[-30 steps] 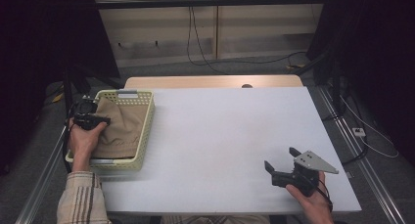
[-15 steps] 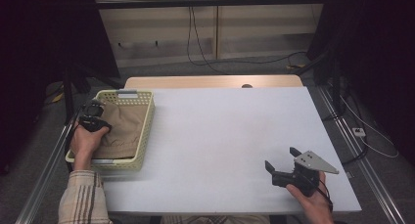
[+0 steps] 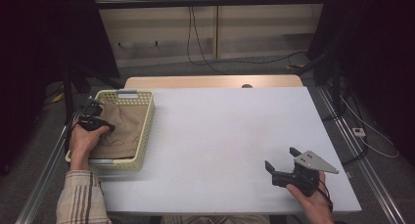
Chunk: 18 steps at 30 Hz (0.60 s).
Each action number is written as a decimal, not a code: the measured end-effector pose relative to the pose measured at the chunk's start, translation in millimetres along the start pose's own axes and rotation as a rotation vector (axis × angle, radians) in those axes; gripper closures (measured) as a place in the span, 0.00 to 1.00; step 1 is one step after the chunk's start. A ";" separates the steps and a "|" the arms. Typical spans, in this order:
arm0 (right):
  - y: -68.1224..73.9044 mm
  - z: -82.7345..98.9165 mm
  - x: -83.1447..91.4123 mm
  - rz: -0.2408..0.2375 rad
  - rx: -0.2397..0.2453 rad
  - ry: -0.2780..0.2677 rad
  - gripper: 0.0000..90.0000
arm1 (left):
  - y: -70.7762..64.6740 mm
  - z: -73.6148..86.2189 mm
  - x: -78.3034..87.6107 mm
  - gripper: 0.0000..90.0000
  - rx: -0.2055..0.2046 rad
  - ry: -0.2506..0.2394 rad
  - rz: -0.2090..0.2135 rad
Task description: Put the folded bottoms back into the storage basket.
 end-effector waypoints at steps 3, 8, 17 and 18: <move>-0.2 -0.1 0.8 0.000 -0.002 0.000 0.05 | -1.9 -2.3 5.9 0.77 0.002 -0.030 0.012; 0.3 -0.2 0.4 -0.001 0.002 0.001 0.05 | -0.3 -4.1 9.2 0.64 0.005 -0.067 0.014; 0.1 -0.2 0.6 -0.005 -0.004 -0.001 0.05 | 8.1 -10.5 24.4 0.38 0.025 -0.219 0.019; -0.1 -0.2 0.6 -0.006 -0.003 -0.001 0.05 | 8.4 -11.2 25.4 0.33 0.038 -0.232 0.014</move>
Point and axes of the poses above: each handheld gripper's, and its own axes: x roughly backward along the jaws, z roughly out of its underside, y roughly to its left, the point moved 6 cm from there along -x, roughly forward along the jaws, and after that the axes turned 13 degrees about -z, right-handed, at the moved point
